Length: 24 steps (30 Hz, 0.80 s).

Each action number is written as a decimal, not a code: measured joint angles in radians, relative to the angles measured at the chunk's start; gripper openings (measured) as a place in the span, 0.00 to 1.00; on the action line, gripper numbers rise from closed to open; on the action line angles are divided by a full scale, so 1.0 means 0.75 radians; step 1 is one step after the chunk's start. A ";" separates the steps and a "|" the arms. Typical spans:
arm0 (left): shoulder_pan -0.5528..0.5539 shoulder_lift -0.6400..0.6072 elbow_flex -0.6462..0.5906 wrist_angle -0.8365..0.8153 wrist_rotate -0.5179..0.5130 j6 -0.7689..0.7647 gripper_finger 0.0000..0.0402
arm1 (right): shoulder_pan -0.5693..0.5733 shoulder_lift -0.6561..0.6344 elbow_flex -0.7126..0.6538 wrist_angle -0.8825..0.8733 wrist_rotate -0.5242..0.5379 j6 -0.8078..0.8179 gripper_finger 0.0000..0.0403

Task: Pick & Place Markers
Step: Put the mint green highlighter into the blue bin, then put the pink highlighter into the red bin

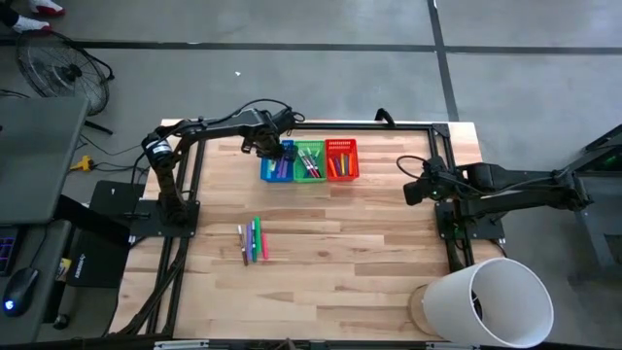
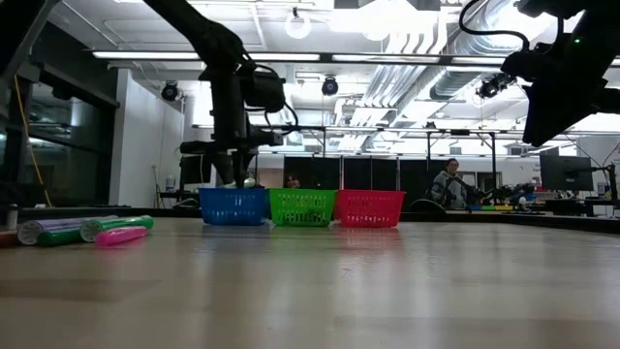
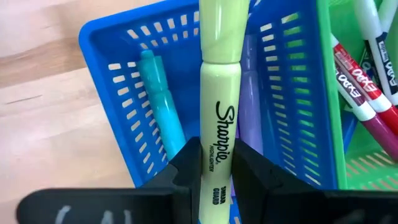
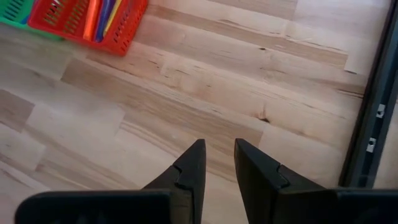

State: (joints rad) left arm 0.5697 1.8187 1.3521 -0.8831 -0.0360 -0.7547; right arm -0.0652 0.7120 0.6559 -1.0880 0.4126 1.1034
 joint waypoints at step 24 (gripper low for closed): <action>-0.067 -0.013 0.008 -0.071 0.036 -0.111 0.24 | 0.000 0.000 0.000 0.011 -0.073 -0.352 0.18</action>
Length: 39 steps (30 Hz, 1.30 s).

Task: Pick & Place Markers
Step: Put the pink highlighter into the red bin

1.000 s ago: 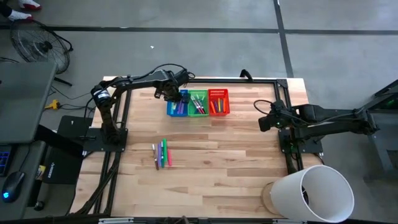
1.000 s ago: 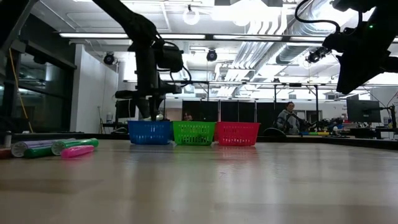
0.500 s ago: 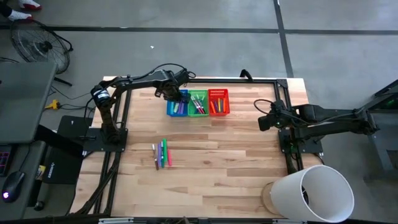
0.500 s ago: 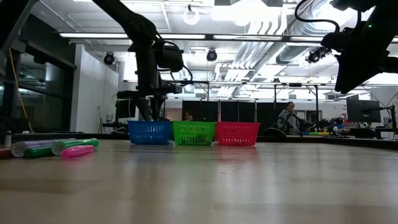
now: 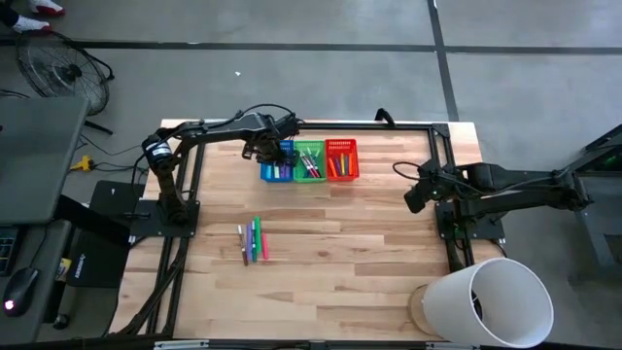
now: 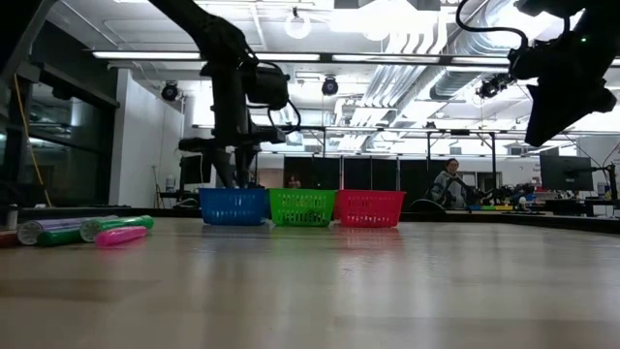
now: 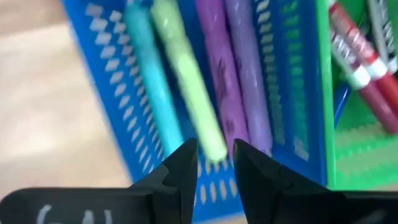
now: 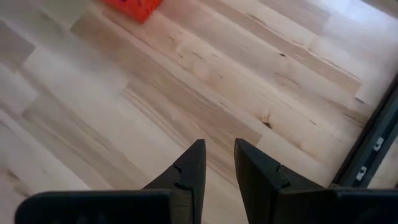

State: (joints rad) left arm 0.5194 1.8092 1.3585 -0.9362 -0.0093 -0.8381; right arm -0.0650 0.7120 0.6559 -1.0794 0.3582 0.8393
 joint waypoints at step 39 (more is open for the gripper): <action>-0.980 -0.197 -0.121 -0.415 -0.130 -1.163 0.25 | 0.001 -0.001 0.000 0.014 -0.143 -0.340 0.18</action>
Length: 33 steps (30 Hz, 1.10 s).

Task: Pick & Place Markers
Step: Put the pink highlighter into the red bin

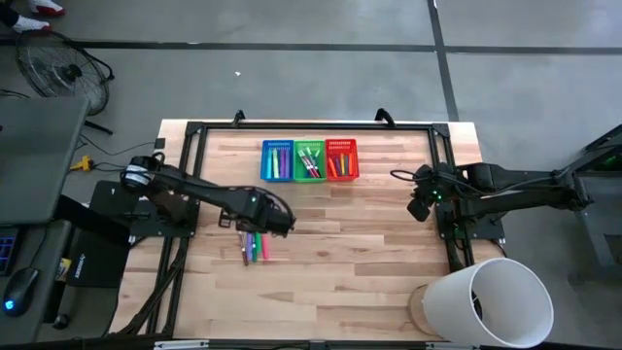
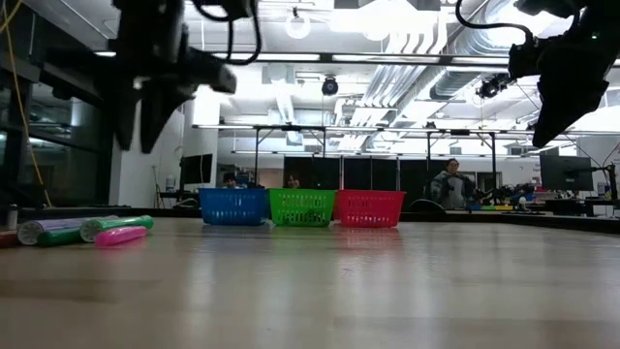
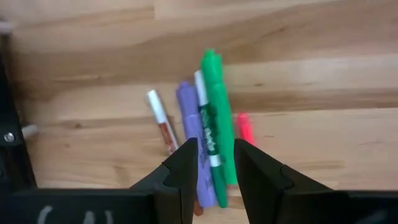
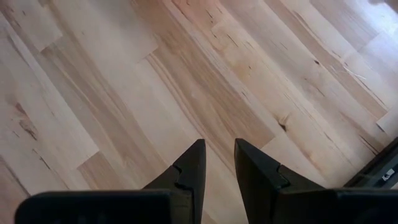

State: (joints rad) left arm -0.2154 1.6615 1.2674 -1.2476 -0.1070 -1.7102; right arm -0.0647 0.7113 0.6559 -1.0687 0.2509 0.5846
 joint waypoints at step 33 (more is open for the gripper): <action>-0.127 0.142 -0.104 0.565 0.090 -0.195 0.25 | -0.001 0.002 0.000 0.001 0.046 0.051 0.18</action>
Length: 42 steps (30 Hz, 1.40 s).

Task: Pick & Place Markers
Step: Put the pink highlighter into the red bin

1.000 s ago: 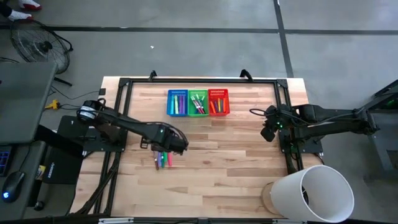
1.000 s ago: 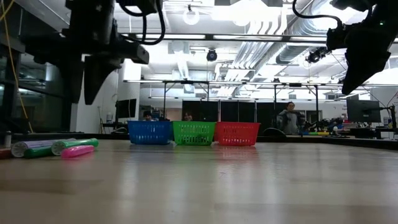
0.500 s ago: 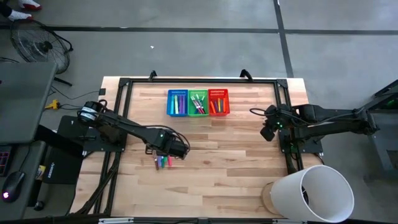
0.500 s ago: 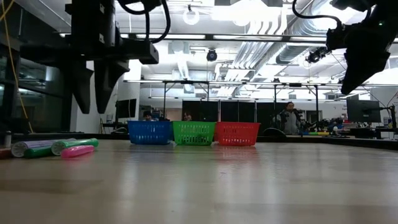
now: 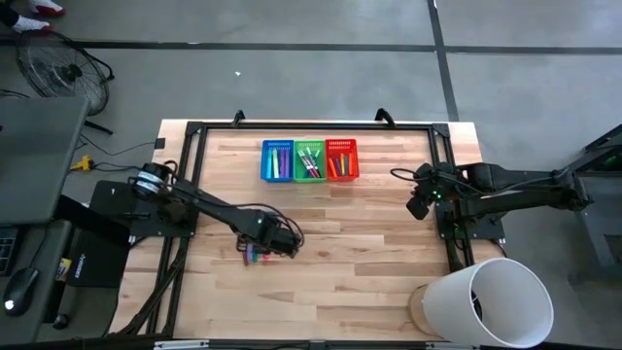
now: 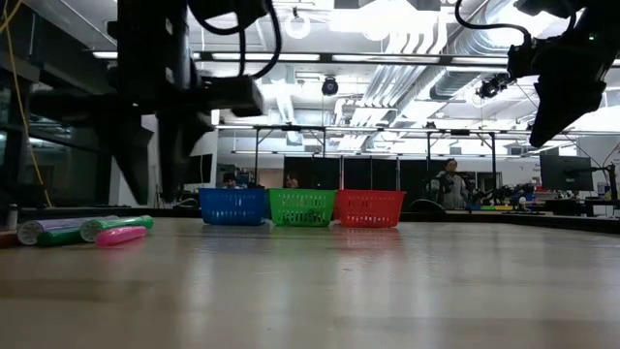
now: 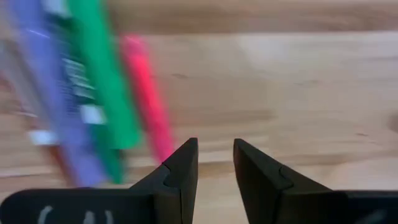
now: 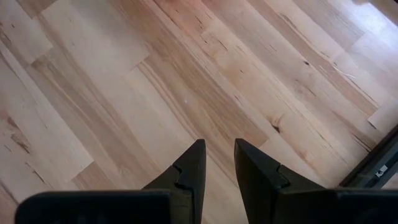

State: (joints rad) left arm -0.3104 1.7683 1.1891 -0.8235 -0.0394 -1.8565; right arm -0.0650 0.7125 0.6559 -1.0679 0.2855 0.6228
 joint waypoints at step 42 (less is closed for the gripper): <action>-0.039 0.086 0.000 -0.111 0.019 -0.155 0.25 | 0.000 0.000 0.000 0.007 -0.001 -0.004 0.18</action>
State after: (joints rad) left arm -0.3393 1.8328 1.1892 -0.9064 -0.0251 -1.9731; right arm -0.0650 0.7128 0.6559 -1.0628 0.2848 0.6197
